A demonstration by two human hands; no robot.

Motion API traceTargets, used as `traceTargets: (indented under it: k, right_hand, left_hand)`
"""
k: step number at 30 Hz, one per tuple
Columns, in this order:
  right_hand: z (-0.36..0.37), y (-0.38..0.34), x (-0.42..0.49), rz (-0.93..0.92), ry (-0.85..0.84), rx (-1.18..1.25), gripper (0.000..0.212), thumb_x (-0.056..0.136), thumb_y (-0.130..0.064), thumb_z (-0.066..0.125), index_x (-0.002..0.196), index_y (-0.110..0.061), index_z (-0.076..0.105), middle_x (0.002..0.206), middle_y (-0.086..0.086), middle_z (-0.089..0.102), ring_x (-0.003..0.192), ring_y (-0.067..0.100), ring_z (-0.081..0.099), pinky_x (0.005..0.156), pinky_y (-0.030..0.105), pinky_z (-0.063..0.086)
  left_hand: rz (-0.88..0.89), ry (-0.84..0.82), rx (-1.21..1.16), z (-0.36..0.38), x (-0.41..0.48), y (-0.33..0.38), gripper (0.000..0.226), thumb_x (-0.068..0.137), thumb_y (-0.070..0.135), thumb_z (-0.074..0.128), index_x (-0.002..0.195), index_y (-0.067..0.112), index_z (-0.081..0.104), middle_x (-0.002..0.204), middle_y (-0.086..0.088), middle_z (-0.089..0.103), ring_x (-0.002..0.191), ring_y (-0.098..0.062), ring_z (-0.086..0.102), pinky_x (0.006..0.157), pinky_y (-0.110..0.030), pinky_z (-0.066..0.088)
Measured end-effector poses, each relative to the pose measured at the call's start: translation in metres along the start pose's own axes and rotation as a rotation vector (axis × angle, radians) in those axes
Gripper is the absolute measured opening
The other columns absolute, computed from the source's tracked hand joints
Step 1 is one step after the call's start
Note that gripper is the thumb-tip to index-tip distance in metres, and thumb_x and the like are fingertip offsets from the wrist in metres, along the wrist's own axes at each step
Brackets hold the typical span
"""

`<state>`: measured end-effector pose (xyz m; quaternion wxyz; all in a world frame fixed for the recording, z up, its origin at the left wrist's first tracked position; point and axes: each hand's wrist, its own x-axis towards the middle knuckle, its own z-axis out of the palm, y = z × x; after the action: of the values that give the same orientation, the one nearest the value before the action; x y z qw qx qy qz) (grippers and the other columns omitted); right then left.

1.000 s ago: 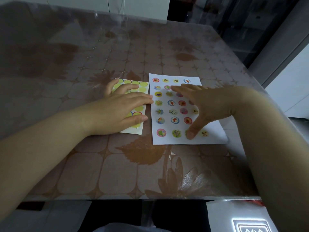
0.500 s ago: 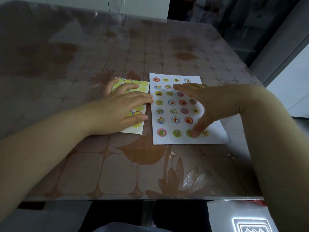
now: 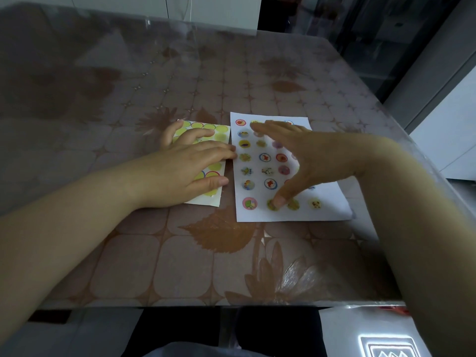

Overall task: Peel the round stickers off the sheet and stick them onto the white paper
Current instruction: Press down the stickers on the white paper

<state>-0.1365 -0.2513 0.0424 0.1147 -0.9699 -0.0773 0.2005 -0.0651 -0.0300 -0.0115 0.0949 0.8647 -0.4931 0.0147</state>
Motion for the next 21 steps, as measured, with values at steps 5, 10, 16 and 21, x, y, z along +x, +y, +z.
traceTargets:
  k: [5,10,16,21]
  right_hand:
    - [0.003,0.004,0.005,-0.012,-0.022,-0.058,0.126,0.053,-0.055,0.078,0.143,-0.041,-0.007,0.155,-0.017,-0.002,0.143,0.012,0.004,0.114,0.039,0.012]
    - [-0.012,0.025,-0.005,0.018,0.056,-0.016,0.128,0.047,-0.068,0.074,0.145,-0.038,-0.002,0.155,-0.012,0.009,0.138,0.011,0.019,0.114,0.036,0.020]
    - [-0.012,0.050,-0.004,0.098,-0.045,-0.264,0.134,0.041,-0.070,0.072,0.146,-0.032,-0.003,0.155,0.004,0.010,0.139,0.029,0.021,0.111,0.043,0.025]
    - [-0.001,0.044,0.009,0.068,-0.081,-0.289,0.136,0.037,-0.068,0.072,0.146,-0.032,0.000,0.155,0.006,0.012,0.139,0.031,0.021,0.112,0.044,0.024]
  left_hand:
    - [0.002,-0.007,-0.006,0.001,0.001,0.000,0.071,0.074,0.066,0.012,0.135,0.036,0.031,0.142,0.025,0.029,0.135,0.000,0.001,0.107,-0.031,-0.018]
    - [0.004,0.005,-0.017,0.001,0.000,-0.001,0.068,0.075,0.065,0.013,0.134,0.037,0.032,0.141,0.026,0.030,0.129,0.006,0.000,0.106,-0.031,-0.018]
    - [0.008,0.011,-0.027,0.003,0.000,-0.001,0.068,0.075,0.065,0.013,0.133,0.037,0.033,0.139,0.028,0.030,0.128,0.008,0.000,0.105,-0.029,-0.019]
    - [0.008,0.014,-0.021,0.002,0.000,0.000,0.068,0.074,0.065,0.014,0.132,0.037,0.035,0.137,0.029,0.030,0.133,0.002,0.004,0.108,-0.035,-0.016]
